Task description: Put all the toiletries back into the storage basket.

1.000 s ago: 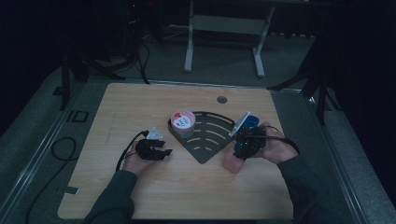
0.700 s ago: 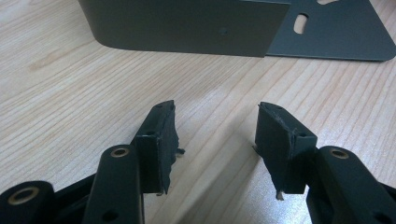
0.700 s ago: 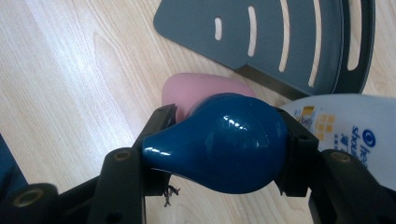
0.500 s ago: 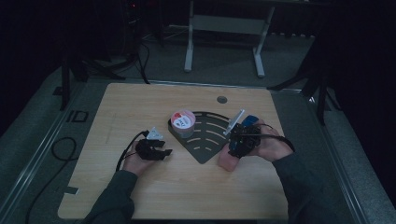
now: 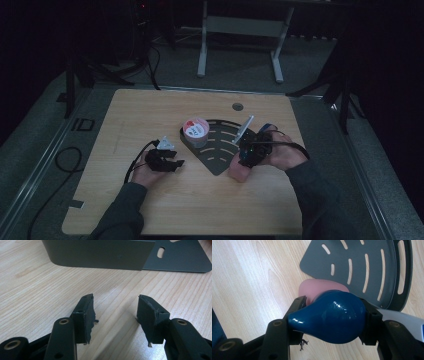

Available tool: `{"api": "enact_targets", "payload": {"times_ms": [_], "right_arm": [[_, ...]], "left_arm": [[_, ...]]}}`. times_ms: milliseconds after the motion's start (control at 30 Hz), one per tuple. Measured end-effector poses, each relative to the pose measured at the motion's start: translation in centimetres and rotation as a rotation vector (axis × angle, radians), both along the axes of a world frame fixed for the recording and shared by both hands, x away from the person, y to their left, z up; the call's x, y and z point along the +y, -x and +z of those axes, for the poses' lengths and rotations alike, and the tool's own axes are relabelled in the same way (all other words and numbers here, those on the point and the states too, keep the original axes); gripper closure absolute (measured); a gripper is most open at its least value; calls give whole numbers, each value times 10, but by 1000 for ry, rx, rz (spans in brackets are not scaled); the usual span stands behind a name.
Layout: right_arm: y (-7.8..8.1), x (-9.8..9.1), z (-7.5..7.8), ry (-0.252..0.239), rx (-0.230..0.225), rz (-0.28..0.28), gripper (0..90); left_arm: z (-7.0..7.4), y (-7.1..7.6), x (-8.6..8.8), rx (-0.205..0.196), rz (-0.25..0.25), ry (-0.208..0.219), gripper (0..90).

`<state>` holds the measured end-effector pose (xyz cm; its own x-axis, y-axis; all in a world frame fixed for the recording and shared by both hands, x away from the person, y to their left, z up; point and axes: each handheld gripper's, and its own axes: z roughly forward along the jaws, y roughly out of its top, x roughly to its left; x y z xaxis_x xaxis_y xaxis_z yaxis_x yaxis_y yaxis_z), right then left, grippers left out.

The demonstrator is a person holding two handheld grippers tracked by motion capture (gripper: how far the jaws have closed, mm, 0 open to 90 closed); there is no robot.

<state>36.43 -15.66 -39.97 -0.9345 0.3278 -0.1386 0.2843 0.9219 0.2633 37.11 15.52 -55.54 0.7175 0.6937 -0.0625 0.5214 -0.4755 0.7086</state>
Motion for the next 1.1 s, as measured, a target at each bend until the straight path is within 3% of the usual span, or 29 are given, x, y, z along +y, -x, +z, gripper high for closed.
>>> {"api": "enact_targets", "payload": {"times_ms": [767,1100], "right_arm": [[-11,27,9,3,-5,37,474],[-21,36,9,-6,9,21,474]], "left_arm": [[0,0,0,1,-1,0,475],[0,0,0,1,-2,-1,475]]}}
